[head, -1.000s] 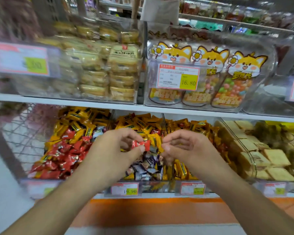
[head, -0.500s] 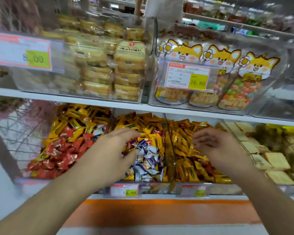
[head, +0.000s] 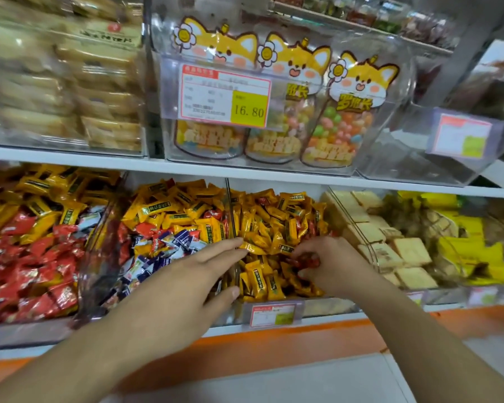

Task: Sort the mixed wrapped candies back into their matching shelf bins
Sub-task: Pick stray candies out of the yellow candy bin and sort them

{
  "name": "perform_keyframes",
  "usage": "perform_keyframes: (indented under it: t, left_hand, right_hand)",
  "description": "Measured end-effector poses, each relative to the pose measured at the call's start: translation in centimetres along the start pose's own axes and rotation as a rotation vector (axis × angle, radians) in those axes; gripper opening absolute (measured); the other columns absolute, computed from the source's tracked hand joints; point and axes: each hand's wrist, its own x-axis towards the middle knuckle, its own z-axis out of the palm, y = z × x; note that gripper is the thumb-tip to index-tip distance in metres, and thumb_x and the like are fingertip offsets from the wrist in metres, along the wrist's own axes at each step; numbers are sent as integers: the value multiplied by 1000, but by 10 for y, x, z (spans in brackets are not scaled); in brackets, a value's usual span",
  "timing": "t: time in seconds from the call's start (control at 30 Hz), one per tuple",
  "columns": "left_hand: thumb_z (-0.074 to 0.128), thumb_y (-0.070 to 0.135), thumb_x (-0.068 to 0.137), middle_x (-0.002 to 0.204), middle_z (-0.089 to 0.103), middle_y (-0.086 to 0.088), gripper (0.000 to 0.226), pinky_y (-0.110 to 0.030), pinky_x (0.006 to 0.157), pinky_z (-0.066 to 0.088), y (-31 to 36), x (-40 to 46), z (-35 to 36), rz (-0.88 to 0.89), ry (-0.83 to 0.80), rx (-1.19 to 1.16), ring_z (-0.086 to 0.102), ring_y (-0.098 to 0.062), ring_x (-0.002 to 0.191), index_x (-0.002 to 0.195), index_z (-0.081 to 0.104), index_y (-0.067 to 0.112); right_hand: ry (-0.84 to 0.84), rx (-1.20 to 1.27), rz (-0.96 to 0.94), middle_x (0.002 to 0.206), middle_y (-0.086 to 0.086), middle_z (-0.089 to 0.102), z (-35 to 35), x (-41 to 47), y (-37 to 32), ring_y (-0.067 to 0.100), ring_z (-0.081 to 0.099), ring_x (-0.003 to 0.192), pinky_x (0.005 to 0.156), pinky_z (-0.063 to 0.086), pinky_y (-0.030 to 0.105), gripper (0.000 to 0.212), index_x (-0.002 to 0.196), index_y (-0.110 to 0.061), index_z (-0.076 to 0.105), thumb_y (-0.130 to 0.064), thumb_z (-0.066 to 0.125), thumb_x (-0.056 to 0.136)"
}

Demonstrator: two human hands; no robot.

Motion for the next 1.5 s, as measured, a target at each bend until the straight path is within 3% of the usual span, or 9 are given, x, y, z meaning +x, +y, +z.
perform_keyframes:
  t: [0.13, 0.23, 0.33, 0.53, 0.77, 1.03, 1.23, 1.4, 1.5]
  left_hand:
    - [45, 53, 103, 150, -12, 54, 60, -26, 113, 39, 2, -2, -1, -2, -13, -3, 43, 8, 135, 156, 18, 56]
    - [44, 55, 102, 150, -13, 55, 60, -27, 111, 41, 1, -2, -2, -2, -16, 17, 48, 7, 131, 155, 17, 57]
    - [46, 53, 103, 152, -9, 53, 59, -19, 116, 30, -2, -1, 0, 12, 14, 5, 27, 13, 143, 156, 20, 54]
    - [54, 52, 100, 145, 30, 44, 51, 3, 99, 22, -1, -3, -4, -3, 143, -53, 31, 20, 128, 147, 37, 53]
    - [77, 37, 88, 95, 72, 10, 18, -33, 82, 61, 3, -23, -43, -138, 266, -582, 72, -8, 88, 105, 71, 37]
    - [79, 38, 87, 87, 67, 19, 13, -27, 71, 53, -60, -65, -103, -414, 567, -65, 64, -2, 85, 86, 66, 39]
    - [64, 39, 97, 85, 72, 6, 32, -20, 51, 43, -74, -69, -106, -447, 471, 154, 60, -7, 52, 128, 61, 38]
    - [56, 46, 100, 146, 49, 24, 43, -14, 95, 38, -43, -44, -74, -179, 325, 100, 60, 2, 101, 143, 51, 41]
    - [49, 49, 103, 159, 29, 31, 52, -8, 111, 16, -26, -24, -42, -32, 197, 90, 29, 8, 144, 154, 35, 45]
  right_hand:
    - [91, 1, -1, 89, -17, 71, 12, 7, 3, 7, 66, 87, 78, 62, 36, 16, 97, -39, 77, -26, 78, 89]
    - [150, 46, 3, 85, -19, 69, 7, 7, 4, 2, 64, 85, 74, 60, 29, 13, 91, -36, 78, -23, 76, 92]
    - [211, 145, 38, 84, -19, 70, -5, 1, 2, -2, 63, 85, 68, 51, 16, 14, 86, -35, 76, -22, 78, 90]
    - [190, 552, -25, 80, -2, 75, -30, -27, -47, 9, 71, 77, 71, 58, 27, 12, 84, -24, 73, -24, 85, 85]
    - [17, 769, -260, 82, 0, 77, -24, -53, -133, 13, 72, 77, 72, 55, 28, 5, 87, -19, 76, -20, 77, 92]
    - [29, 731, -227, 87, -1, 77, -14, -46, -162, 15, 73, 84, 83, 60, 42, 9, 89, -25, 76, -25, 71, 96]
    - [106, 652, -140, 89, -5, 77, -11, -33, -138, 10, 73, 90, 88, 59, 45, 8, 87, -28, 75, -21, 76, 92]
    - [202, 597, -53, 86, -5, 76, -24, -22, -82, 13, 72, 91, 86, 59, 48, 21, 89, -29, 75, -9, 71, 96]
    - [262, 506, 28, 84, -4, 76, -28, -20, -37, 15, 72, 89, 85, 59, 50, 31, 88, -29, 74, 1, 67, 94]
